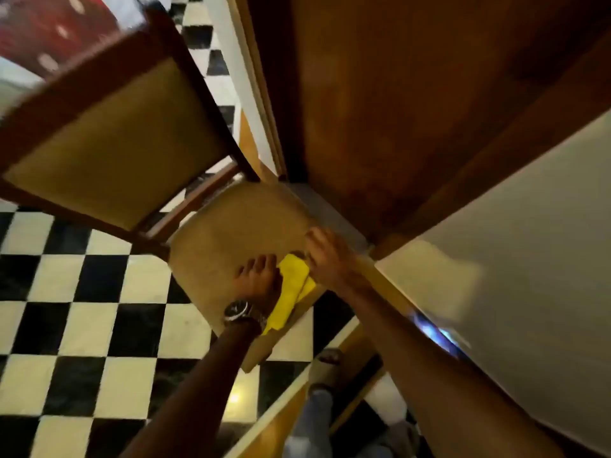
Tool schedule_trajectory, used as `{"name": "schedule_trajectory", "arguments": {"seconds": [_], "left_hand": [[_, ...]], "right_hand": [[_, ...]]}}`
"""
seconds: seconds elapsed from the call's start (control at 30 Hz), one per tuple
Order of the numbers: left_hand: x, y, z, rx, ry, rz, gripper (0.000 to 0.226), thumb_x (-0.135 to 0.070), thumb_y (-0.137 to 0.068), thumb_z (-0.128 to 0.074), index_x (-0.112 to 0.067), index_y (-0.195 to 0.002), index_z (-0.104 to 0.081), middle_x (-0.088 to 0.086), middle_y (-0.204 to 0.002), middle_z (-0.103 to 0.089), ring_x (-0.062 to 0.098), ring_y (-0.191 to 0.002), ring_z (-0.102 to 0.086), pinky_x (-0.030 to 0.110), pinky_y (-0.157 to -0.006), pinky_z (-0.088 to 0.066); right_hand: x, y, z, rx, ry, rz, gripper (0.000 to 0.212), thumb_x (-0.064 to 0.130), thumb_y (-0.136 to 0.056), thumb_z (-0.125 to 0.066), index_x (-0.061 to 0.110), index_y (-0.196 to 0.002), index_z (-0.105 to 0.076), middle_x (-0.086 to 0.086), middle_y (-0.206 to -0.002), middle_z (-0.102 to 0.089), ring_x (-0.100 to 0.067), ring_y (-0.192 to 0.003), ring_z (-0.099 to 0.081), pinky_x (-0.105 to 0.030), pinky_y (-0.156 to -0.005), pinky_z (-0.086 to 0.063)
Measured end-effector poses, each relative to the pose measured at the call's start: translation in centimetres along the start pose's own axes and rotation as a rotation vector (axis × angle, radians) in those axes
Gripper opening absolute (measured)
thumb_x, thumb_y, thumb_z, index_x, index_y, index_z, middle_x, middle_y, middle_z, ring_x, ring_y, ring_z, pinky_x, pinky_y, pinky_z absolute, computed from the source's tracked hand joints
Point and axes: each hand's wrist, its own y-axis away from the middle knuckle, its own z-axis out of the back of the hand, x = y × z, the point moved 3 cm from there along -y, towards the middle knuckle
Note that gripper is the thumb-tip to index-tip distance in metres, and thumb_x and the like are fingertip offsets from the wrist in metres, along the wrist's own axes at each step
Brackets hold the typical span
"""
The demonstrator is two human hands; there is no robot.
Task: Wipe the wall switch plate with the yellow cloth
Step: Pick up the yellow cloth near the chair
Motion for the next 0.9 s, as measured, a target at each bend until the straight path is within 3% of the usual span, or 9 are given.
{"name": "schedule_trajectory", "arguments": {"seconds": [0.17, 0.33, 0.5, 0.57, 0.67, 0.73, 0.77, 0.83, 0.9], "left_hand": [[5.2, -1.1, -13.7, 0.182, 0.014, 0.178, 0.055, -0.041, -0.104, -0.061, -0.007, -0.145, -0.048, 0.018, -0.138, -0.055, 0.039, -0.123, -0.054, 0.05, -0.094, -0.049], [5.4, -2.0, -16.4, 0.163, 0.043, 0.207, 0.064, -0.038, -0.104, -0.063, -0.015, -0.158, -0.036, 0.021, -0.142, -0.044, 0.043, -0.125, -0.046, 0.057, -0.094, -0.048], [0.5, -0.7, -11.4, 0.172, 0.147, -0.038, 0.056, -0.027, -0.104, -0.052, -0.012, -0.157, -0.043, 0.023, -0.13, -0.064, 0.045, -0.114, -0.062, 0.052, -0.094, -0.053], [-4.2, -0.1, -7.5, 0.174, 0.195, -0.228, 0.062, -0.032, -0.09, -0.051, 0.0, -0.141, -0.059, 0.026, -0.111, -0.074, 0.043, -0.093, -0.074, 0.044, -0.075, -0.064], [-13.7, 1.7, -2.1, 0.218, 0.247, -0.486, 0.053, -0.009, -0.07, -0.08, 0.001, -0.119, -0.064, 0.018, -0.078, -0.077, 0.03, -0.057, -0.075, 0.031, -0.038, -0.056], [-21.2, 3.3, 2.1, 0.092, 0.279, -0.744, 0.058, -0.008, -0.068, -0.086, -0.005, -0.119, -0.059, 0.011, -0.081, -0.079, 0.024, -0.064, -0.076, 0.028, -0.053, -0.059], [-25.6, 5.1, 4.9, 0.008, 0.248, -0.886, 0.039, -0.019, -0.081, -0.072, -0.01, -0.117, -0.061, 0.007, -0.085, -0.08, 0.017, -0.071, -0.075, 0.024, -0.063, -0.057], [-32.8, 8.5, 9.4, 0.001, 0.203, -1.102, 0.036, -0.033, -0.102, -0.042, -0.02, -0.114, -0.073, -0.002, -0.105, -0.079, 0.009, -0.091, -0.075, 0.016, -0.079, -0.054], [-40.1, 12.9, 14.0, -0.019, 0.351, -1.184, 0.032, -0.038, -0.112, -0.042, -0.032, -0.136, -0.063, -0.008, -0.137, -0.066, 0.009, -0.123, -0.065, 0.018, -0.104, -0.049]], "right_hand": [[1.5, -2.5, -15.2, 0.369, 0.076, 0.177, 0.052, 0.02, -0.111, -0.03, 0.026, -0.162, -0.021, 0.0, -0.173, -0.005, -0.026, -0.16, -0.007, -0.044, -0.128, -0.019], [2.7, -4.4, -17.7, 0.378, 0.227, 0.256, 0.044, 0.023, -0.113, -0.027, 0.018, -0.154, -0.041, -0.008, -0.164, -0.03, -0.027, -0.157, -0.016, -0.047, -0.129, -0.008], [-1.5, 1.3, -12.2, 0.31, 0.022, 0.097, 0.04, 0.016, -0.11, -0.032, 0.011, -0.144, -0.053, -0.015, -0.154, -0.043, -0.032, -0.149, -0.031, -0.048, -0.128, -0.011], [-5.3, 5.9, -8.1, 0.323, -0.091, 0.0, 0.044, 0.015, -0.109, -0.043, 0.012, -0.154, -0.043, -0.015, -0.161, -0.037, -0.031, -0.151, -0.031, -0.042, -0.126, -0.019], [-11.3, 14.6, 1.4, 0.026, -0.248, -0.252, 0.05, 0.015, -0.093, -0.076, 0.01, -0.14, -0.062, -0.015, -0.143, -0.061, -0.026, -0.128, -0.064, -0.031, -0.102, -0.054], [-14.2, 21.3, 7.8, -0.08, -0.319, -0.416, 0.042, 0.023, -0.1, -0.067, 0.015, -0.14, -0.061, -0.008, -0.144, -0.059, -0.023, -0.125, -0.065, -0.027, -0.1, -0.054], [-15.6, 25.1, 11.8, -0.149, -0.327, -0.492, 0.037, 0.028, -0.103, -0.059, 0.022, -0.139, -0.06, -0.003, -0.146, -0.056, -0.021, -0.124, -0.065, -0.025, -0.1, -0.052], [-17.5, 32.1, 18.6, -0.419, -0.405, -0.674, 0.029, 0.044, -0.093, -0.058, 0.041, -0.122, -0.062, 0.017, -0.129, -0.064, -0.014, -0.107, -0.07, -0.021, -0.089, -0.056], [-18.0, 39.5, 25.2, -0.786, -0.473, -0.868, 0.04, 0.067, -0.074, -0.062, 0.062, -0.113, -0.058, 0.035, -0.113, -0.064, 0.005, -0.102, -0.066, -0.008, -0.086, -0.051]]}}
